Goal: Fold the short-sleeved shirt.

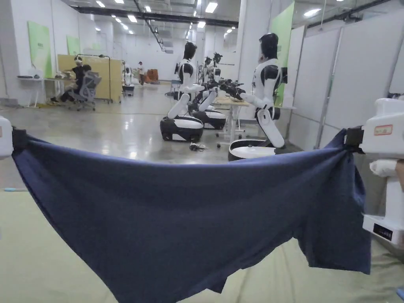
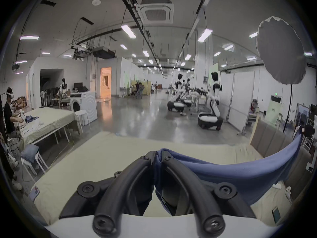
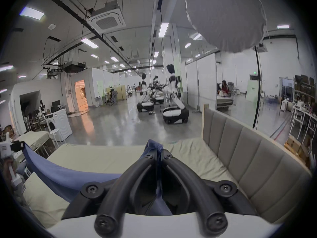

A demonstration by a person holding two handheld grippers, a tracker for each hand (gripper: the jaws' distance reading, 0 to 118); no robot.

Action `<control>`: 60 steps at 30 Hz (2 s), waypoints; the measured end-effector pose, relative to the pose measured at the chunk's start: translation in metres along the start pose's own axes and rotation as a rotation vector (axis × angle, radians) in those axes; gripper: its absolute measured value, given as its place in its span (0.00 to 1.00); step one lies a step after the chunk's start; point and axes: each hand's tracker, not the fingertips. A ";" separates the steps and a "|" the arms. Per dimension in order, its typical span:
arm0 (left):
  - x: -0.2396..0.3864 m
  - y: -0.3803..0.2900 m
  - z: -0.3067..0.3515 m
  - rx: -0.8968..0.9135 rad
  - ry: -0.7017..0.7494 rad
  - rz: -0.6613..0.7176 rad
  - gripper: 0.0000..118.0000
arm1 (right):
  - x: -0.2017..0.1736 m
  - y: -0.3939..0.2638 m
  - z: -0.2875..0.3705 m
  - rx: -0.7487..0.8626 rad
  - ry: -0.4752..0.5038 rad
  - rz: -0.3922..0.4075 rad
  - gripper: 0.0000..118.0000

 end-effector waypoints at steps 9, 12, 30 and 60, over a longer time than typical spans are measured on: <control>0.030 0.052 -0.050 0.057 0.031 -0.083 0.06 | -0.012 0.055 -0.026 0.091 -0.029 0.026 0.04; 0.035 0.030 -0.069 0.031 0.030 -0.098 0.06 | -0.010 0.039 -0.049 0.072 -0.026 0.009 0.04; 0.017 -0.110 -0.061 -0.166 0.011 -0.052 0.06 | 0.017 -0.110 -0.066 -0.129 -0.097 -0.023 0.04; -0.045 -0.331 0.228 -0.335 -0.004 -0.181 0.74 | 0.015 -0.327 0.157 -0.271 0.067 0.254 0.97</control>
